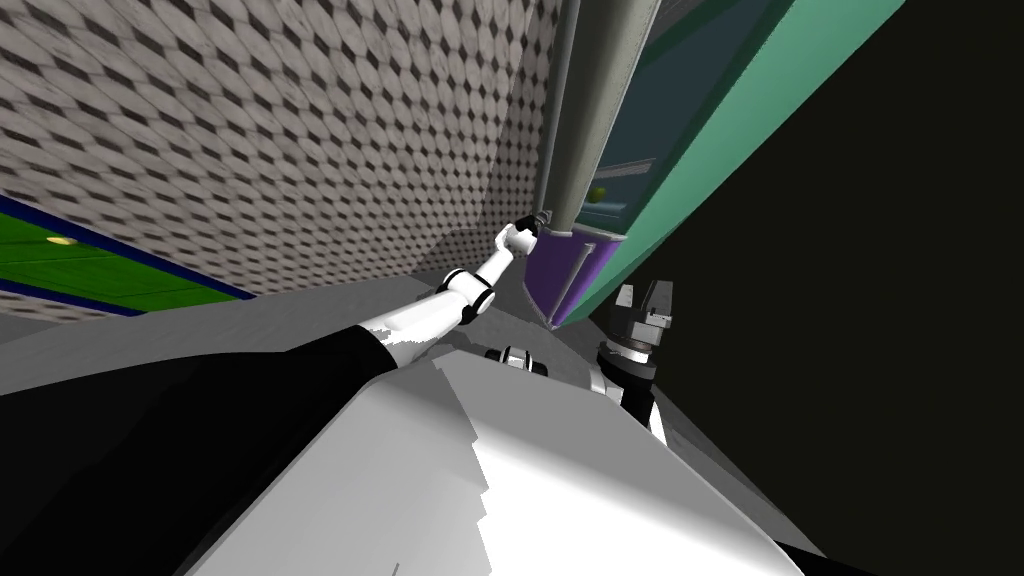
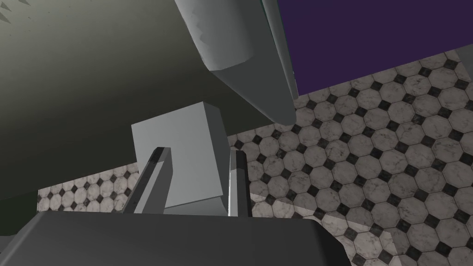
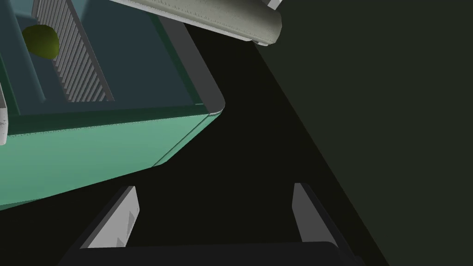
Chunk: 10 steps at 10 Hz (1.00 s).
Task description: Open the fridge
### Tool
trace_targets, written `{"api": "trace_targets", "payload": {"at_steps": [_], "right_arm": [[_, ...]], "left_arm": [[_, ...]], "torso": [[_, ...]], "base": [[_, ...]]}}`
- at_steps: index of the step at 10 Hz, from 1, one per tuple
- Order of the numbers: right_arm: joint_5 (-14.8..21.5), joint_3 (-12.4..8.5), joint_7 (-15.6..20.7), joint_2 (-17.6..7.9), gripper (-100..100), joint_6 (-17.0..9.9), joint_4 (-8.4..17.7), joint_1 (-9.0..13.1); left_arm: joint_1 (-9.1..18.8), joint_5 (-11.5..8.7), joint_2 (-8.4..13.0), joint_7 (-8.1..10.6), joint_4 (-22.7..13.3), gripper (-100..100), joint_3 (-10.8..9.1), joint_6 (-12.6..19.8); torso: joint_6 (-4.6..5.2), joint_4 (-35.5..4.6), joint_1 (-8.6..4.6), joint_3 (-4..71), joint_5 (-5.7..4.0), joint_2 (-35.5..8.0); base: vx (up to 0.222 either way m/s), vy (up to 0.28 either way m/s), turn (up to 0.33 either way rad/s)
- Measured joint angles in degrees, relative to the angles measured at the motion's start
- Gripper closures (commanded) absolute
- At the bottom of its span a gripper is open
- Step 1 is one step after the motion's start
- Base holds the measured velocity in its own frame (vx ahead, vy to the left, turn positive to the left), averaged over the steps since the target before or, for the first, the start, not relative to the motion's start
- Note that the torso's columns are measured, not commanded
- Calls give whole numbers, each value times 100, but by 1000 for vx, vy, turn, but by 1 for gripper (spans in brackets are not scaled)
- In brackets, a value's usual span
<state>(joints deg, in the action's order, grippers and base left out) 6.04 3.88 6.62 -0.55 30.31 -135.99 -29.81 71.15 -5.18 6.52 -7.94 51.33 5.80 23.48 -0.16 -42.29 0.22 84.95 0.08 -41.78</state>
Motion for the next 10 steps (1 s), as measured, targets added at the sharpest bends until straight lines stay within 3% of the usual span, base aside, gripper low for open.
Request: {"api": "trace_targets", "payload": {"at_steps": [2, 3, 5, 10], "right_arm": [[0, 2, 0, 3, 0, 0, 0, 0], [0, 2, 0, 2, 0, 0, 0, 0], [0, 0, 0, 0, 0, 0, 0, 0], [0, 0, 0, 1, 0, 0, 0, -1]], "left_arm": [[2, -26, -23, -15, 44, 100, 32, -2], [0, -69, -66, -24, 37, 100, 74, -1], [21, -162, -153, -44, 38, 100, 164, 4], [-34, -352, -286, -101, 211, 100, 353, 55]], "torso": [[5, 8, -68, -15, -18, -19], [19, 7, -30, -3, -14, 1], [-1, 4, 42, 10, 13, 14], [-5, 3, -10, 24, 2, 35]], "base": [[28, 149, -57], [60, 234, -87], [36, 328, -100], [53, 306, -82]]}}
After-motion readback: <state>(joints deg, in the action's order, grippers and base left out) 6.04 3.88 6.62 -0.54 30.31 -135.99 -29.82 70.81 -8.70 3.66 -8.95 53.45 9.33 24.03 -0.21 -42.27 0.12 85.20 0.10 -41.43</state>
